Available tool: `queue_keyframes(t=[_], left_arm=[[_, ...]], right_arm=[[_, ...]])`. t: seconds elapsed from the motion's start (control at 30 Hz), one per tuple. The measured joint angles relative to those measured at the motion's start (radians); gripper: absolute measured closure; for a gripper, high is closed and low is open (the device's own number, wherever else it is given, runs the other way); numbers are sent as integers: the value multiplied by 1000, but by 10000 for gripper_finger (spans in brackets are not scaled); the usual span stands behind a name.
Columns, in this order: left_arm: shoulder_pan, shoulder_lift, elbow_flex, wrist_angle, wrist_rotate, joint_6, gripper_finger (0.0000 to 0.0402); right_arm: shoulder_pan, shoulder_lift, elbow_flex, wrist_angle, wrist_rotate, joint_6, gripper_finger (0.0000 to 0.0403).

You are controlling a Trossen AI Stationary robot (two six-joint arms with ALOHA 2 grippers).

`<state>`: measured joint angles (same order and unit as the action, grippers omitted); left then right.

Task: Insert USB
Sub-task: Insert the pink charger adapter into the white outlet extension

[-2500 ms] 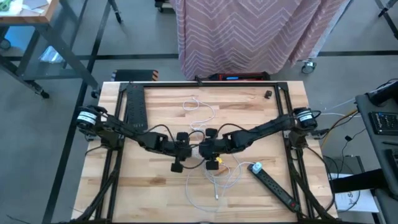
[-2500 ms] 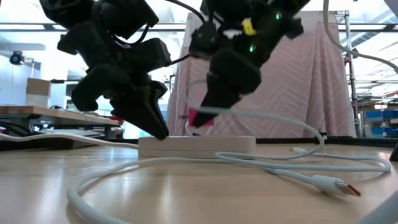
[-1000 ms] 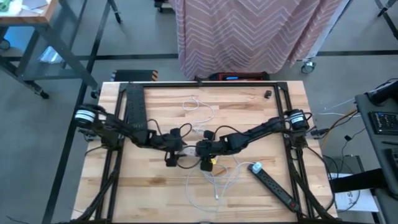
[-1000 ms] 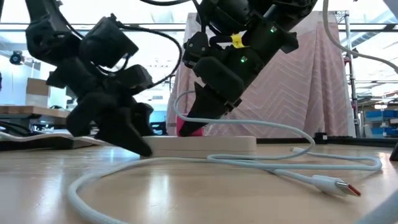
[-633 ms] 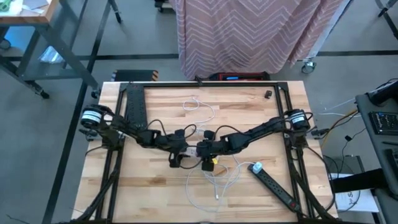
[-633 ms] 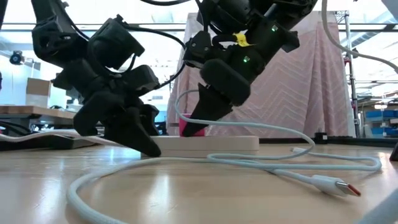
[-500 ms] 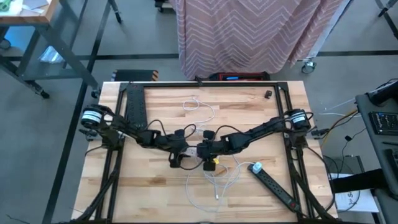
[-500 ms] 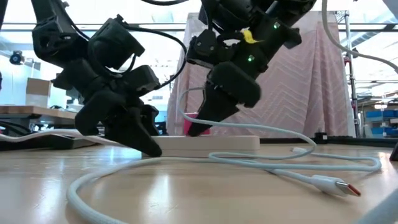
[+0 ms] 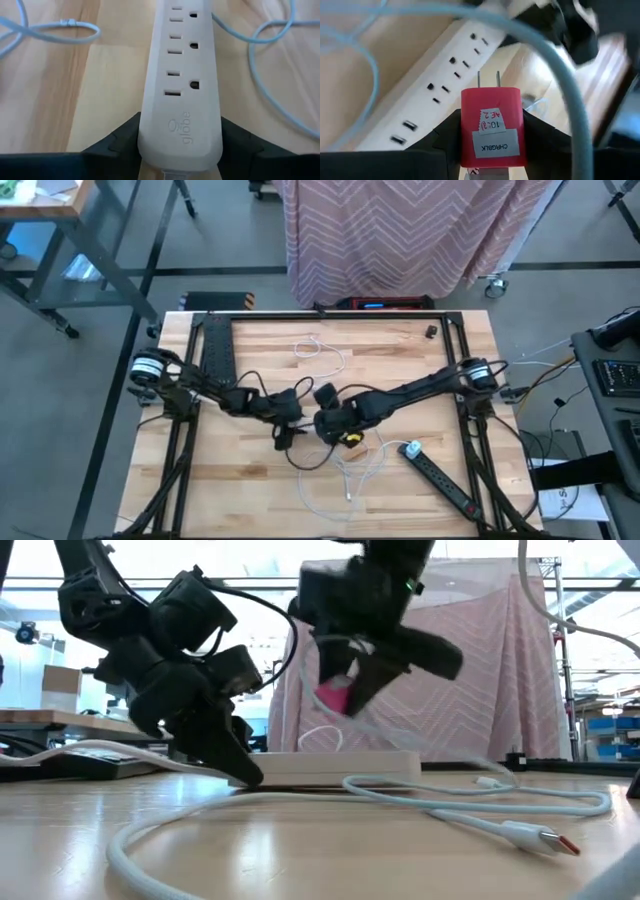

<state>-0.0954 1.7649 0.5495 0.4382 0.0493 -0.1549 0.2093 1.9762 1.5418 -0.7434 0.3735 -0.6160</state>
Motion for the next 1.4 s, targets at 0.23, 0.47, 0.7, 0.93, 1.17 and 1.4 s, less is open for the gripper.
queue_keyframes(t=[0.23,0.47,0.7,0.93,1.17,1.4], left_arm=[[27,0,0,-2,76,-139,223],[28,0,2,0,93,-192,223],[26,0,9,1,81,-261,223],[24,1,51,-23,74,-277,223],[20,1,72,-36,30,-259,223],[21,1,90,-43,24,-267,223]], right_arm=[[55,63,28,-73,166,-386,265],[70,81,29,-80,228,-652,265],[67,111,29,-89,246,-725,265],[67,131,28,-94,263,-774,265],[67,132,27,-99,220,-776,265],[68,134,28,-106,189,-777,265]])
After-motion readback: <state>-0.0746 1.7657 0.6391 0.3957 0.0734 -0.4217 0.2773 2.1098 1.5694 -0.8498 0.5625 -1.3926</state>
